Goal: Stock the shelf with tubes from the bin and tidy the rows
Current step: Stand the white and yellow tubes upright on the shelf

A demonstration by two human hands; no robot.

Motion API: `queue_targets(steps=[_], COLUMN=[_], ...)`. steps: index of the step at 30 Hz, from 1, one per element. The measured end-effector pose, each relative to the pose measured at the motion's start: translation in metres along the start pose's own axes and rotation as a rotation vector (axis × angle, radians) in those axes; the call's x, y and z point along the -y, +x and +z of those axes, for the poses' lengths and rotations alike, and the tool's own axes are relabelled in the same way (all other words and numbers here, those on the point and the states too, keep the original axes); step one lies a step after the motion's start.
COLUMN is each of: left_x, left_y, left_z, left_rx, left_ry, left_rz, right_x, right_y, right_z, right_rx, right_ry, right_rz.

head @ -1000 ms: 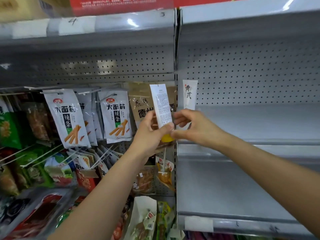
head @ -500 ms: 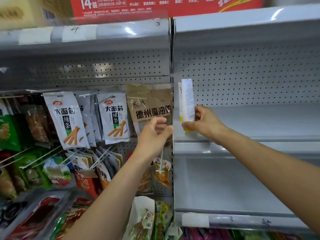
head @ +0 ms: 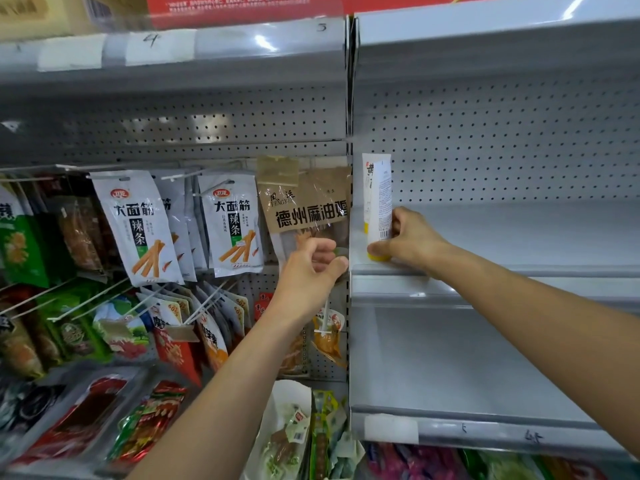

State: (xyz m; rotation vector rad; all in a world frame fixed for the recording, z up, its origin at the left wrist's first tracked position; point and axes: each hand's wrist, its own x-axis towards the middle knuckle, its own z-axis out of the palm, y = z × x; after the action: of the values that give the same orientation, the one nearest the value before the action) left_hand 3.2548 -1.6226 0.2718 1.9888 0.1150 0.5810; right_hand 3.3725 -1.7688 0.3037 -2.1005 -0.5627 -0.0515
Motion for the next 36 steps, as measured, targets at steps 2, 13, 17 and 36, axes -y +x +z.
queue_targets(steps=[2, 13, 17, 36], left_x=[0.001, 0.035, 0.066, 0.379], left_y=[-0.001, -0.055, -0.083, -0.295], left_z=[0.000, -0.015, -0.013, 0.112], left_rx=[0.002, 0.038, 0.099, 0.466], left_ry=[0.002, 0.181, 0.180, 0.021], left_rz=[0.002, 0.065, -0.022, -1.147], right_x=[0.001, -0.018, -0.049, -0.346], right_y=[-0.001, -0.109, -0.150, -0.309], right_z=[0.000, 0.027, 0.067, 0.273], right_rx=[0.012, -0.363, -0.196, 0.880], right_ry=[-0.033, -0.325, -0.388, -0.706], right_rz=[0.023, -0.359, -0.335, 0.403])
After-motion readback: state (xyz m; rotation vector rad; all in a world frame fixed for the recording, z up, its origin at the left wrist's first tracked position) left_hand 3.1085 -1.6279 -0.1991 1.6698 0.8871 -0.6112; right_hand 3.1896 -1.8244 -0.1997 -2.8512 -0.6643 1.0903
